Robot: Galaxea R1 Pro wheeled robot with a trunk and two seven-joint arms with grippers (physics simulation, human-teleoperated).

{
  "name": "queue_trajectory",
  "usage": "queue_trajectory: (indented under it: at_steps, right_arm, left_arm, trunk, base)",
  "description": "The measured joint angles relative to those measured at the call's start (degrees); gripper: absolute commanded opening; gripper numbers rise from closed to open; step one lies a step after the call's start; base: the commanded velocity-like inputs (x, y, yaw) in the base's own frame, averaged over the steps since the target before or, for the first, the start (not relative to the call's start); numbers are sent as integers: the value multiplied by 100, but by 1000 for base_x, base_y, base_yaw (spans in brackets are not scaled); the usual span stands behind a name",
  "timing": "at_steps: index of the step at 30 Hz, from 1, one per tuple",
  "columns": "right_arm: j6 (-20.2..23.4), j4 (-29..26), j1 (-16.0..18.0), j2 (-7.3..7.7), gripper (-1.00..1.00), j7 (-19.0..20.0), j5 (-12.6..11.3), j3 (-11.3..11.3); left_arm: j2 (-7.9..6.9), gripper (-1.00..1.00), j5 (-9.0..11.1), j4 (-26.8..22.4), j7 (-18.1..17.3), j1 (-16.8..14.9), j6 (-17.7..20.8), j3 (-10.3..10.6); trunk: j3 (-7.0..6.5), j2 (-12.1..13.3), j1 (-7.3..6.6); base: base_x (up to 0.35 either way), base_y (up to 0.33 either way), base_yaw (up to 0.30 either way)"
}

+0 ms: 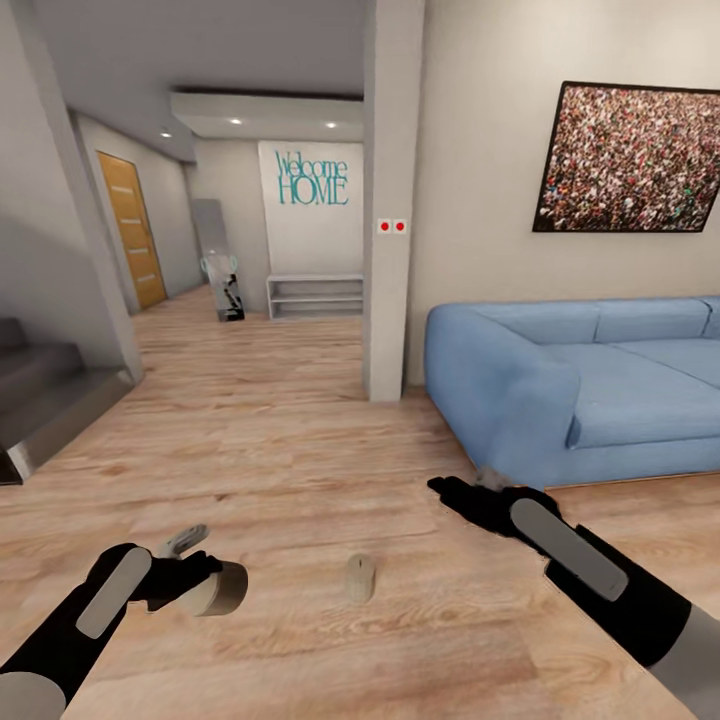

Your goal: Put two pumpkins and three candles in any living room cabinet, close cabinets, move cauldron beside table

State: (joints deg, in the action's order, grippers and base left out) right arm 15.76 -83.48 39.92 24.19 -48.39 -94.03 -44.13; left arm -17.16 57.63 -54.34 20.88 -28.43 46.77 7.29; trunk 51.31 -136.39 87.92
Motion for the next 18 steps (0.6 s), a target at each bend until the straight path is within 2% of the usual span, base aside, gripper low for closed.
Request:
queue_trajectory:
  at_steps: [1,3,10,15,18]
  right_arm:
    - [1,-118,0,-3,100,-226,204,80]
    - [1,-180,-1,-4,100,-370,340,135]
    - [-16,-216,-1,-13,100,-478,449,143]
    - [-24,-191,-1,-19,100,-484,476,112]
    - [-57,-151,31,-53,100,-447,612,75]
  left_arm:
    - [0,-100,-5,-3,0,0,1,0]
    - [0,-100,-4,-6,0,-1,2,0]
    - [-5,-100,-11,-8,1,0,4,0]
    - [0,-100,5,-8,0,-3,-2,0]
    - [-33,-100,39,-40,-32,30,30,-32]
  trunk:
    - [0,0,0]
    - [0,0,1]
    - [0,0,1]
    - [0,0,3]
    - [0,0,3]
  base:
    - [215,-19,-1]
    - [199,-10,0]
    - [189,36,0]
    - [31,12,0]
    - [7,1,0]
